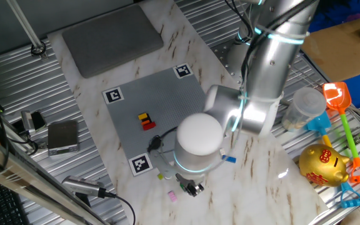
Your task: Build with small Lego blocks
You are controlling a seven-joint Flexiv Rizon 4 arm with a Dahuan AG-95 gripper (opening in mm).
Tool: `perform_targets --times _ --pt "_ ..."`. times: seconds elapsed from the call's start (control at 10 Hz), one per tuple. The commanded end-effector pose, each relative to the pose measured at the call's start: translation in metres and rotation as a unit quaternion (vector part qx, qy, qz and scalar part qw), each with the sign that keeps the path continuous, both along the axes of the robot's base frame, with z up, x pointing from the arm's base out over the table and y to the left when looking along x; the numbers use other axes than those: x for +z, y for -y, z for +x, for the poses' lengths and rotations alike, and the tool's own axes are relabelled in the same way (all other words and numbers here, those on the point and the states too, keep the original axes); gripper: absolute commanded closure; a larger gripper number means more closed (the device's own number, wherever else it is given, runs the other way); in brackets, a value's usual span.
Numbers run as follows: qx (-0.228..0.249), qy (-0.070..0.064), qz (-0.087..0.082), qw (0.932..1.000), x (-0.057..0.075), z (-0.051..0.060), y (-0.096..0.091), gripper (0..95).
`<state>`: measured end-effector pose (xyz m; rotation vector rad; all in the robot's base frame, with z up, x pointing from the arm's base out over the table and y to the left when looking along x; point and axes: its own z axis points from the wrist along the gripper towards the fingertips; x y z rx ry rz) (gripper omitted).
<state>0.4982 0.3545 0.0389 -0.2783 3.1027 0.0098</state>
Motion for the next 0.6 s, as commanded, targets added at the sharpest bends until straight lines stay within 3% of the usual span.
perform_targets --times 0.1,0.3,0.6 --pt "0.068 -0.009 -0.015 0.9975 0.011 0.014 0.021 95.0" --pt "0.097 -0.010 -0.016 0.9952 0.012 0.026 0.032 95.0" --pt "0.114 -0.011 -0.014 0.9933 0.012 0.030 0.032 95.0"
